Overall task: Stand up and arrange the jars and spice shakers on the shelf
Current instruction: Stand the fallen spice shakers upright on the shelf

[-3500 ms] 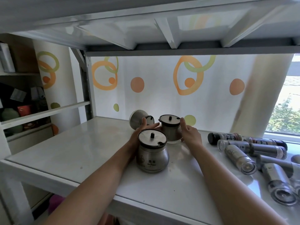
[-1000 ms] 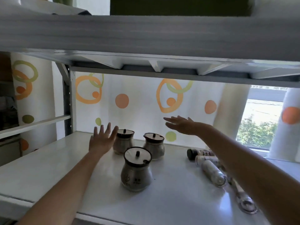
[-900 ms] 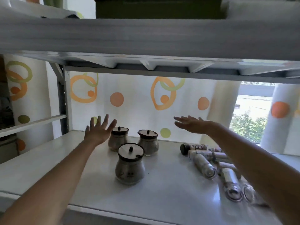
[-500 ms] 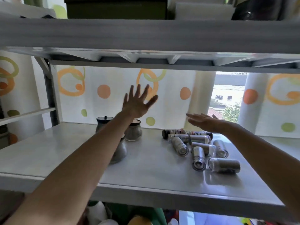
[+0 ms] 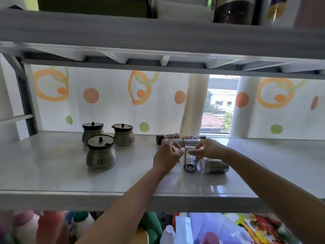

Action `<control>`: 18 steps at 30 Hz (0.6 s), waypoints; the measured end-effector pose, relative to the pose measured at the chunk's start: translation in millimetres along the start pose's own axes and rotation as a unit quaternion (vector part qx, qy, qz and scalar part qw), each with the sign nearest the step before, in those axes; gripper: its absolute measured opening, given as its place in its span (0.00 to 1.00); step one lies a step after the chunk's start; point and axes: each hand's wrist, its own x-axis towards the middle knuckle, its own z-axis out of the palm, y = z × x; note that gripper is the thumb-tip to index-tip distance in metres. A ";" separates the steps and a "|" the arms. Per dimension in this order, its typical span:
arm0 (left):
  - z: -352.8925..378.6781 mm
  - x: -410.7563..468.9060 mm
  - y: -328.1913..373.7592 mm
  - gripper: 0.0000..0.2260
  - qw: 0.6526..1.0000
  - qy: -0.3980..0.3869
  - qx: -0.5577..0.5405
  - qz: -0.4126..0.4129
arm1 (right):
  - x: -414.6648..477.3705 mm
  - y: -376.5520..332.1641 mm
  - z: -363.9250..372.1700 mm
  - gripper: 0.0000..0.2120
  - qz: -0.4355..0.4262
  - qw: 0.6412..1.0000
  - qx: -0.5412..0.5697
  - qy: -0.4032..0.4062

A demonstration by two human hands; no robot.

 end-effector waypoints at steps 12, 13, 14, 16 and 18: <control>-6.5 -1.0 -11.5 0.14 0.984 -0.128 -0.125 -0.027 | -4.1 -12.0 1.9 0.23 0.029 0.998 0.033 -0.034; -6.2 -0.9 -11.3 0.14 0.983 -0.125 -0.134 -0.025 | -4.1 -11.2 1.6 0.23 0.025 0.998 0.037 -0.032; -6.3 -0.7 -11.1 0.15 0.981 -0.123 -0.145 -0.024 | -4.5 -10.8 1.2 0.23 0.017 0.999 0.042 -0.025; -6.7 0.9 -12.7 0.16 0.977 -0.122 -0.176 -0.020 | -4.6 -11.3 1.8 0.24 -0.002 0.998 0.058 -0.002; -6.1 0.6 -12.4 0.18 0.976 -0.115 -0.185 -0.008 | -5.4 -8.9 2.2 0.24 -0.014 0.997 0.073 0.025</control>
